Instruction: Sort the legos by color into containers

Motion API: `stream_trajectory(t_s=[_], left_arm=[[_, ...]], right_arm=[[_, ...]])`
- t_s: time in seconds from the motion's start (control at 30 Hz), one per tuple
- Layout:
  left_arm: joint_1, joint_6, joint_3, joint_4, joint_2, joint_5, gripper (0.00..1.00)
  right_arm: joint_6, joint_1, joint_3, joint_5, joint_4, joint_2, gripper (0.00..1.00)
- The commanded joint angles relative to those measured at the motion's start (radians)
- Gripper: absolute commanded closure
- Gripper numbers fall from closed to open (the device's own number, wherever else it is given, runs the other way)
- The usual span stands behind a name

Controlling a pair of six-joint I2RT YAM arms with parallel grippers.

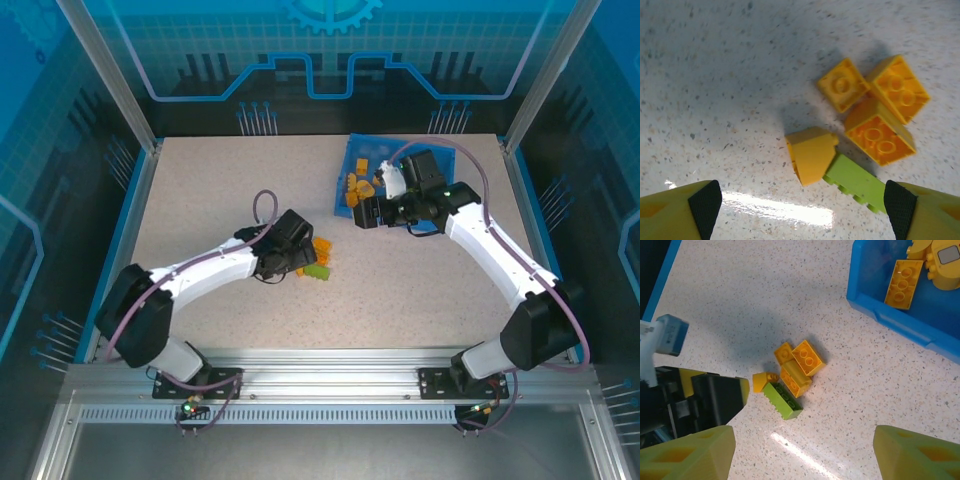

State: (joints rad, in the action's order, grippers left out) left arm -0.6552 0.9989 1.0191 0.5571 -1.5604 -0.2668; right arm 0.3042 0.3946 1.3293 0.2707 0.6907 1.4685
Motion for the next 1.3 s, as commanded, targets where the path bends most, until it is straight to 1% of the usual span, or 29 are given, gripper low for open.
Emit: stream_trajectory(t_s=[0.0,0.13,0.3,0.5,0.67,0.77,0.87,1.0,1.13,1.27], left_arm=[[0.012,0.134,0.038,0.031,-0.032,-0.036,0.14],[0.036,0.151,0.044,0.012,-0.078,-0.023,0.17],[0.057,0.086,0.031,-0.093,-0.118,0.063,0.18],[0.057,0.08,0.022,-0.111,-0.148,0.103,0.21],[0.058,0.08,-0.003,-0.072,-0.16,0.114,0.27],[0.057,0.068,-0.011,-0.066,-0.177,0.121,0.28],[0.057,0.053,-0.025,-0.096,-0.188,0.14,0.29],[0.057,0.039,-0.035,-0.093,-0.203,0.139,0.33],[0.059,0.025,-0.051,-0.062,-0.199,0.092,0.44],[0.059,0.026,-0.072,-0.068,-0.173,0.086,0.53]], right_arm=[[-0.023,0.007,0.033,0.017,0.036,0.025,0.26],[-0.019,0.008,0.041,0.027,0.041,0.033,0.26],[-0.014,0.014,0.035,0.045,0.038,0.042,0.26],[-0.014,0.025,0.044,0.044,0.052,0.056,0.26],[-0.007,0.03,0.051,0.035,0.053,0.059,0.25],[-0.001,0.033,0.057,0.033,0.054,0.061,0.25],[-0.004,0.044,0.069,0.032,0.059,0.062,0.25],[-0.014,0.055,0.087,0.021,0.087,0.067,0.25],[-0.025,0.069,0.088,0.022,0.108,0.064,0.25],[-0.046,0.083,0.094,0.048,0.131,0.067,0.25]])
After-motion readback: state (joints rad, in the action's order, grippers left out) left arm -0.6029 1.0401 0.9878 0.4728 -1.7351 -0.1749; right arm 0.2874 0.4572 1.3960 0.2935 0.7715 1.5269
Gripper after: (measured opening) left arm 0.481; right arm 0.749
